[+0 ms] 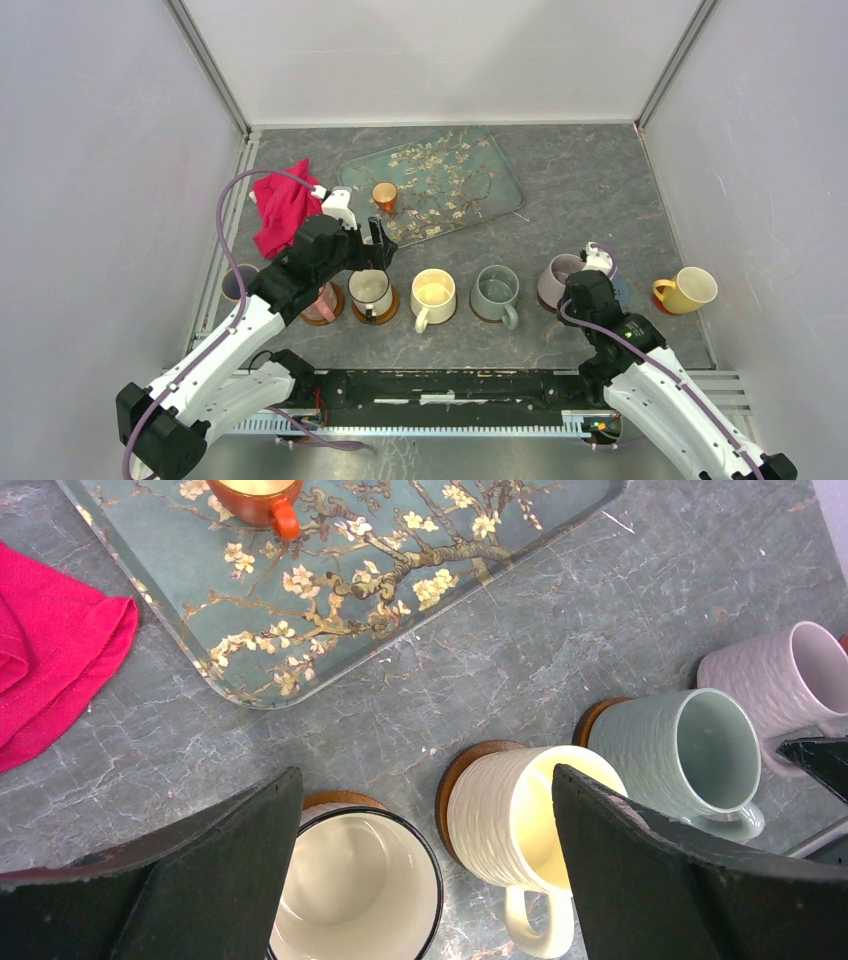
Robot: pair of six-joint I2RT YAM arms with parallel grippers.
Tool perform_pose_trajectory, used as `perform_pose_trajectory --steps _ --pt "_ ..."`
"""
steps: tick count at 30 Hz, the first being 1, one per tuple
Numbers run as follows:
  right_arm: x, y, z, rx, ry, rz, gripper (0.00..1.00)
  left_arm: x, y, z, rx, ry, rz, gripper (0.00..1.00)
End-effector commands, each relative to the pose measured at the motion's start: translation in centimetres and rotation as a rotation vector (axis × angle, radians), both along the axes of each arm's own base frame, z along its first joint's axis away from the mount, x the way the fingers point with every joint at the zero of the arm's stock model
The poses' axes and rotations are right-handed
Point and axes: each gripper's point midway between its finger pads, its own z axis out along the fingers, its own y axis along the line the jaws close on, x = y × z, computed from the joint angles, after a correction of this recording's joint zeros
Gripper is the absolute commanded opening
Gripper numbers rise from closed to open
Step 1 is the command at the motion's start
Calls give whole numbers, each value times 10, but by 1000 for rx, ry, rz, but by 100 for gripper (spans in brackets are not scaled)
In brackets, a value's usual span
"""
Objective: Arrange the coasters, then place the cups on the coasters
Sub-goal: Place the cup on the coaster.
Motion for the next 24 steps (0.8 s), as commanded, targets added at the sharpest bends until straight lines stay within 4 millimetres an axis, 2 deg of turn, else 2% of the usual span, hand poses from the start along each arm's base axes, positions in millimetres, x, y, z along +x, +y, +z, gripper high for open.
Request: perform_pose_trajectory --steps 1,6,12,24 --pt "21 9 38 63 -131 -13 0 5 1 5 24 -42 -4 100" --pt "18 11 34 69 -114 -4 0 5 1 5 24 -40 -4 100" --pt "12 13 20 86 -74 2 0 5 1 4 26 -37 -4 100" --pt "4 13 17 86 -37 8 38 5 1 3 30 -31 -4 100"
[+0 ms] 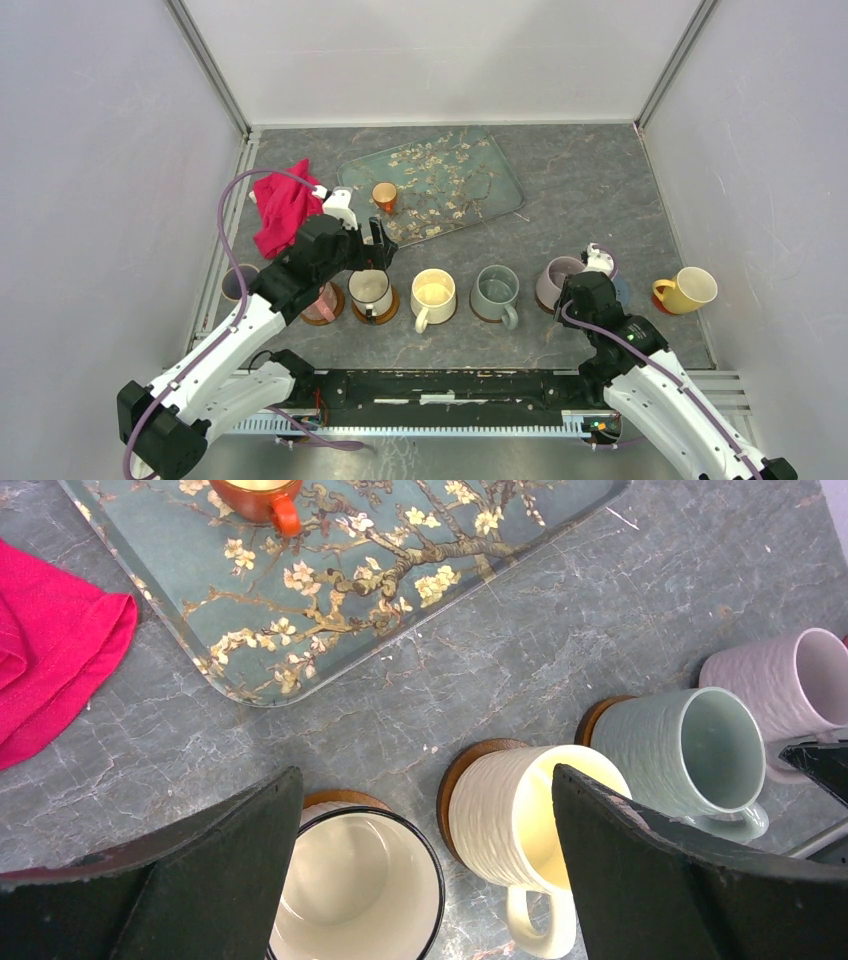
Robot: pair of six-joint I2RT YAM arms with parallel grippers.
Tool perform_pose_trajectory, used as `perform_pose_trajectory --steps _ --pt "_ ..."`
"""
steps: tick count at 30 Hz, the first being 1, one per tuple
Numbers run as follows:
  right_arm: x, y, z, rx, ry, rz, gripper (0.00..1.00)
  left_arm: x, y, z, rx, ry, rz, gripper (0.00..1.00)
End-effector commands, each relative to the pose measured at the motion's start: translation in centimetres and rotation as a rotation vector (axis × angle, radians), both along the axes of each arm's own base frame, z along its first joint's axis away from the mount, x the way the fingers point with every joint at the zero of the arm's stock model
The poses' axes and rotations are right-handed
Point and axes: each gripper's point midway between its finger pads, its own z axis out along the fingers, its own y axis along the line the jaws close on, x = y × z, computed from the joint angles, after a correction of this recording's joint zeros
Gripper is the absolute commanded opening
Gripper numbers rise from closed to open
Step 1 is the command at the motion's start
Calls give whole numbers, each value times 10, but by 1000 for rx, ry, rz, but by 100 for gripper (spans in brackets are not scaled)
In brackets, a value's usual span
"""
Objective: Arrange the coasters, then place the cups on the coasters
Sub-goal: Place the cup on the coaster.
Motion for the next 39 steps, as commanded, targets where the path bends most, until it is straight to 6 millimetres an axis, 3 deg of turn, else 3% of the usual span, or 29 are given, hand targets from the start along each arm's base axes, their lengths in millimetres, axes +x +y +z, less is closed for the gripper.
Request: perform_pose_trajectory --steps 1,8,17,22,30,39 --pt "8 9 18 54 -52 6 42 5 1 4 27 -36 -4 100" --pt "10 11 25 58 -58 20 57 5 3 5 29 -39 6 100" --pt "15 6 47 13 -88 27 95 5 3 6 23 -40 13 100" --pt "20 2 68 -14 -126 28 98 6 3 8 7 -36 23 100" --pt "37 5 119 -45 -229 78 98 17 4 5 18 8 89 100" --pt "69 35 154 -6 -345 189 98 47 -5 -11 66 93 159 100"
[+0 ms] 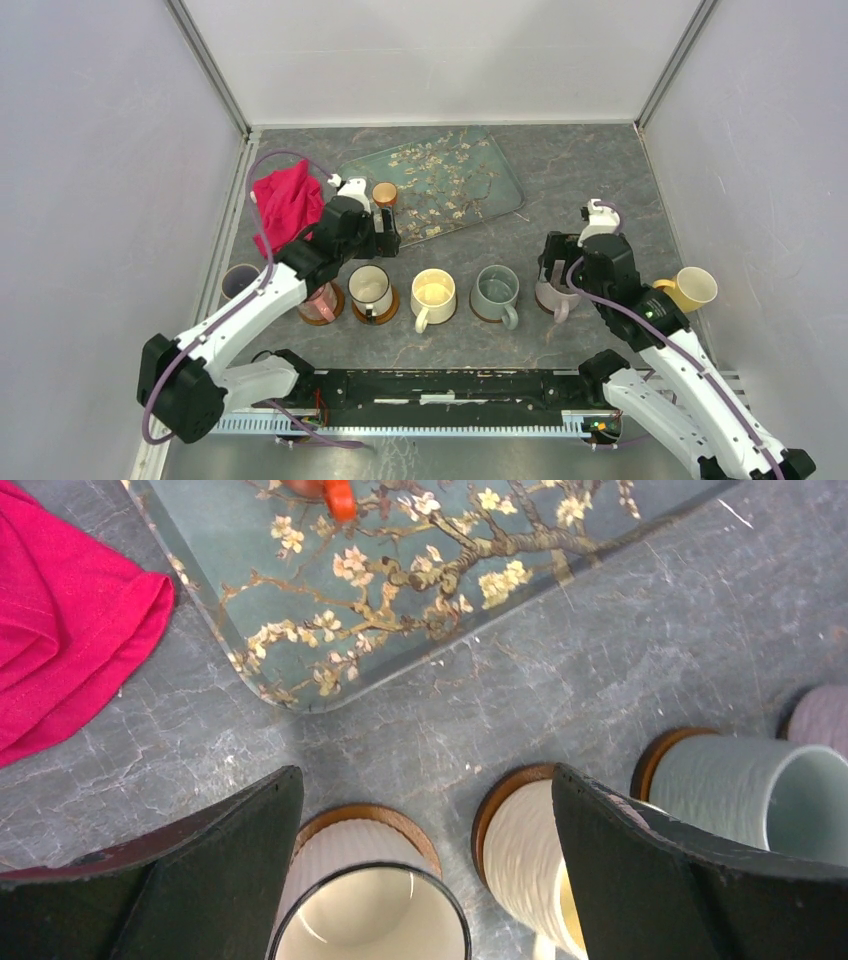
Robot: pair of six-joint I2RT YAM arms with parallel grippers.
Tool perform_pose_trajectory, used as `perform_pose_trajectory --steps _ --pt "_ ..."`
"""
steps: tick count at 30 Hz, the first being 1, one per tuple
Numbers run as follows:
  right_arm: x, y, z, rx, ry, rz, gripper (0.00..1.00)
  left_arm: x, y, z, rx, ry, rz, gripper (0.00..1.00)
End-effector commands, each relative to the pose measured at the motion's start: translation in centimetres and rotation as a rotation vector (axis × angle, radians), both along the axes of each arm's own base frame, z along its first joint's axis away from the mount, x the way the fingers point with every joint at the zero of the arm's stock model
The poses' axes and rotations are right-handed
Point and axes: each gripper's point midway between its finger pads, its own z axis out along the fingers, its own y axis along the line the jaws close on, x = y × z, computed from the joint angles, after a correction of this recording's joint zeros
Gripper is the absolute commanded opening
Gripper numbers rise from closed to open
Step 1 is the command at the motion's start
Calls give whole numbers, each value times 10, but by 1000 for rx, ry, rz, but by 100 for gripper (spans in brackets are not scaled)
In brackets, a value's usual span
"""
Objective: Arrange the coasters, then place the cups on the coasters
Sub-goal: Place the cup on the coaster, then move the cup to the tray.
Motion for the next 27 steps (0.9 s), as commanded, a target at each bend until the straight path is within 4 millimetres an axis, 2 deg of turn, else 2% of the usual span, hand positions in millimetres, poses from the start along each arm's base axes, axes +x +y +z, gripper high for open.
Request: perform_pose_trajectory --steps 1,5,9,19,27 --pt "21 20 35 49 -127 75 98 24 -4 11 -18 -4 99 100" --pt "28 28 48 67 -169 104 98 46 -3 7 25 13 186 98" --pt "31 30 58 53 -192 125 98 68 0 -3 74 19 271 93" --pt "28 27 70 26 -230 146 98 113 -11 -42 135 71 367 72" --pt "25 25 75 20 -244 156 98 147 -14 -59 169 72 400 58"
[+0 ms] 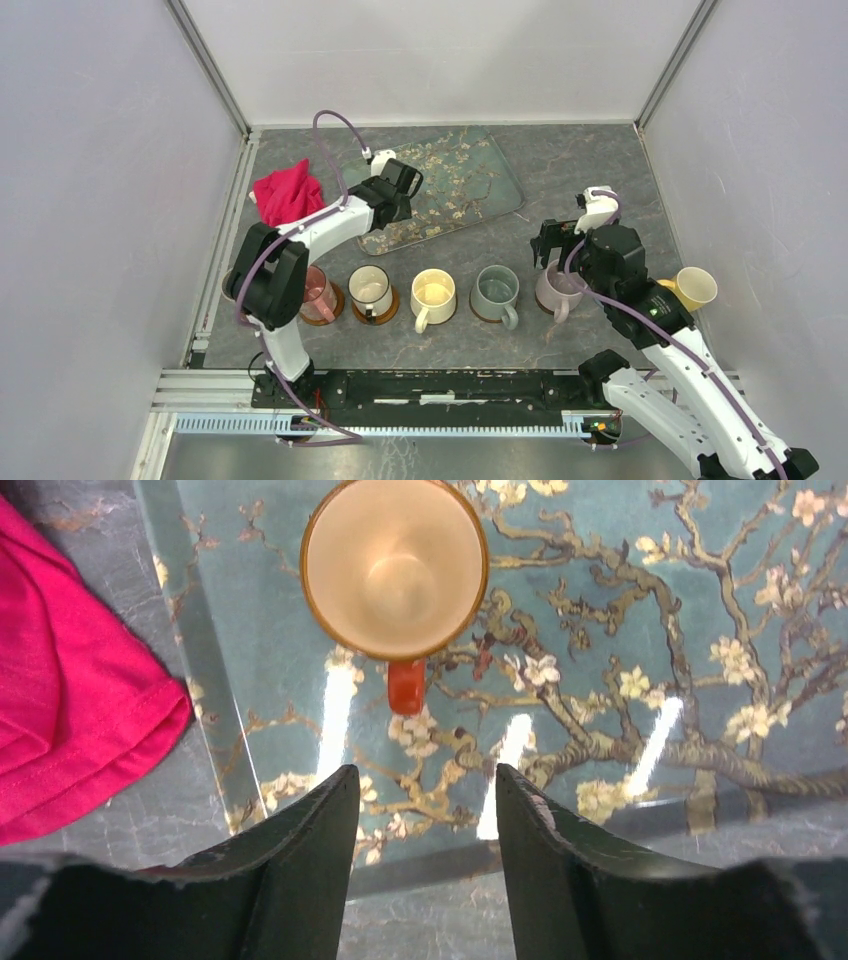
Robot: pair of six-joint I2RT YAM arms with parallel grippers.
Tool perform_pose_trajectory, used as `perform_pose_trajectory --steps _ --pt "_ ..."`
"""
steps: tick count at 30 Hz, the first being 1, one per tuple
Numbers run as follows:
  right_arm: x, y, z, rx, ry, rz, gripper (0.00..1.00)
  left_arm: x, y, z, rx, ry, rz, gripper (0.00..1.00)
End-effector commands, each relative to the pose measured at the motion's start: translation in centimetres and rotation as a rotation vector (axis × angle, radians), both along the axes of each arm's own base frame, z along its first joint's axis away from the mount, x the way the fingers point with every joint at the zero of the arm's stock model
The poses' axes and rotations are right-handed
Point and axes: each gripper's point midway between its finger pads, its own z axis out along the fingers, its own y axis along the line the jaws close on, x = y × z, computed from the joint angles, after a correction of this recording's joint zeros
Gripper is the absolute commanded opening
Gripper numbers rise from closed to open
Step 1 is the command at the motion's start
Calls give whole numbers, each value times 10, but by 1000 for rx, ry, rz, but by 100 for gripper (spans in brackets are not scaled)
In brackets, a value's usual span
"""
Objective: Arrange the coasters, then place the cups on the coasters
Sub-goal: Move the cup to the tray.
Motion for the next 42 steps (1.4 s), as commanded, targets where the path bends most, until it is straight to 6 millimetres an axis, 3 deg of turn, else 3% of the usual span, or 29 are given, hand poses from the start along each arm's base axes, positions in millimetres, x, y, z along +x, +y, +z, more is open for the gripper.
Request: perform_pose_trajectory --steps 1,17,24,31,35,42 --pt "1 1 26 16 -71 15 98 31 2 11 -13 -74 82 57" --pt "-3 -3 37 17 -96 10 98 62 12 -16 31 -55 109 39" --pt "-5 -8 42 12 -104 -2 98 67 10 -16 39 -63 94 31" --pt "-6 -9 42 8 -102 -4 98 69 7 -6 47 -79 53 5" --pt "-6 -10 40 5 -101 -11 98 66 -15 15 25 -117 -26 2" --pt "-6 -12 36 -1 -93 -25 98 55 -83 36 -9 -148 -194 2"
